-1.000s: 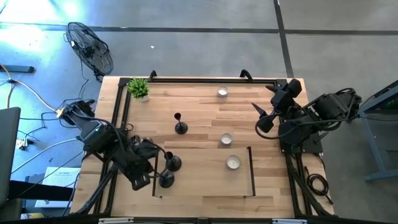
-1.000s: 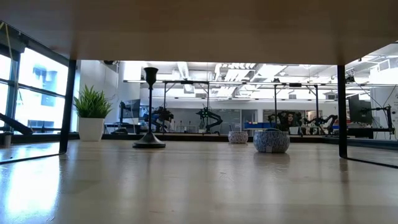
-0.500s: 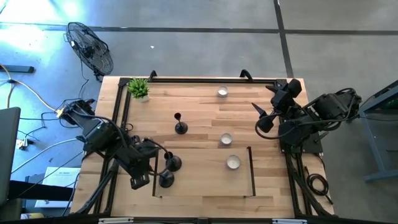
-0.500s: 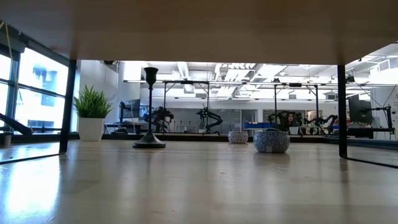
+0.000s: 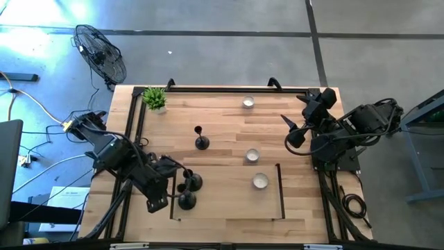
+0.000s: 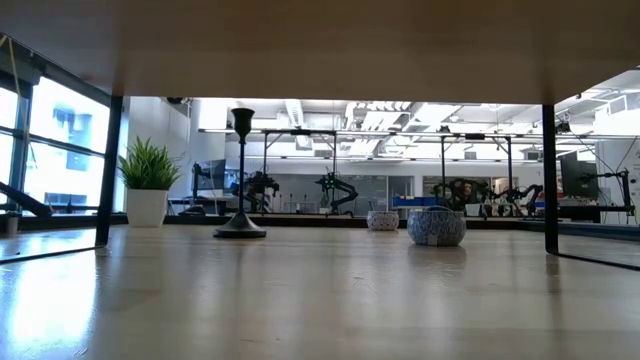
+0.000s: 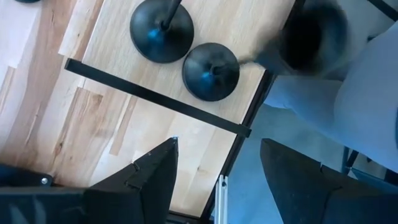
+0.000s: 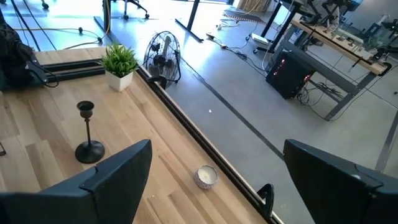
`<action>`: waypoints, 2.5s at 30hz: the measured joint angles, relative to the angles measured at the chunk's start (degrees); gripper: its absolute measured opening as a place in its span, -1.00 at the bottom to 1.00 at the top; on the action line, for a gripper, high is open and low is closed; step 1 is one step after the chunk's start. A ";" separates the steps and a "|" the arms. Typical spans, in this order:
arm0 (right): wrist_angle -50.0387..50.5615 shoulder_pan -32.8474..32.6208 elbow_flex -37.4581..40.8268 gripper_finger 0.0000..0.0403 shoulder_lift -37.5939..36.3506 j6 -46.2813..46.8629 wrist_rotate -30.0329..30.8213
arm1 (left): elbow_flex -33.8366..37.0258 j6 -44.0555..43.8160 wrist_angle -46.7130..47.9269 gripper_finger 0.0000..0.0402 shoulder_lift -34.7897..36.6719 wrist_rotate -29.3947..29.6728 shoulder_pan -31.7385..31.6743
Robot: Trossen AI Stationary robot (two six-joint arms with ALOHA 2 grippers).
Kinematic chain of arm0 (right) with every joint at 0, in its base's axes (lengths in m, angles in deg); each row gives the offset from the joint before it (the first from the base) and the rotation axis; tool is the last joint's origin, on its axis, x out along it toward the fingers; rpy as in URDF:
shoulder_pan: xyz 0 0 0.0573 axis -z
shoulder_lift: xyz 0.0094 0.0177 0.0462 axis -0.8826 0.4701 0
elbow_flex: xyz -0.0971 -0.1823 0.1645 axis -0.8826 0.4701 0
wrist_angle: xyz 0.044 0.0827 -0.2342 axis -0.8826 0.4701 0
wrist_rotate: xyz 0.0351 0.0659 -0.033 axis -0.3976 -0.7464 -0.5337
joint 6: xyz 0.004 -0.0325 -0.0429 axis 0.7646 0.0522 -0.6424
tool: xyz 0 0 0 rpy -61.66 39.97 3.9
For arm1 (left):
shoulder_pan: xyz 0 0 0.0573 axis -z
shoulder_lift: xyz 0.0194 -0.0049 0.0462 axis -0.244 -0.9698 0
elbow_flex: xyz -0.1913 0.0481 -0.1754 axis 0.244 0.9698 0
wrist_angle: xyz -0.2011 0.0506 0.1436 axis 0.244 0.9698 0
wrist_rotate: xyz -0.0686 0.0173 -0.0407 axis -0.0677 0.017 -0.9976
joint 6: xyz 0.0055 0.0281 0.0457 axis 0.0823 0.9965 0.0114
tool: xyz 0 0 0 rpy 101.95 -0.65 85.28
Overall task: Pick & Place candle stick holders
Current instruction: Put the red scented candle on the shelf
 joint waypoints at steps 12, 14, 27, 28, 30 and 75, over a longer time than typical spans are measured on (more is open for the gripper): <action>0.01 0.00 0.00 0.78 0.00 -0.01 0.00 | 0.00 -0.62 -0.08 0.13 0.38 -3.23 0.01; 0.01 -0.01 0.00 0.78 0.01 -0.01 0.00 | -0.07 -2.12 -0.02 0.13 1.01 -4.08 0.02; 0.01 -0.02 0.00 0.78 0.02 -0.01 0.00 | -0.11 -5.78 -0.07 0.13 9.09 1.80 0.02; -0.01 -0.02 0.00 0.78 0.00 -0.01 0.00 | -0.11 -5.70 -0.06 0.13 9.94 3.28 0.02; 0.01 -0.01 0.00 0.78 0.02 -0.01 0.00 | -0.11 -4.50 -0.04 0.13 11.79 7.18 0.02; -12.97 8.74 0.00 0.78 0.02 -4.35 -5.23 | -0.11 33.24 -0.04 0.13 20.90 71.61 0.02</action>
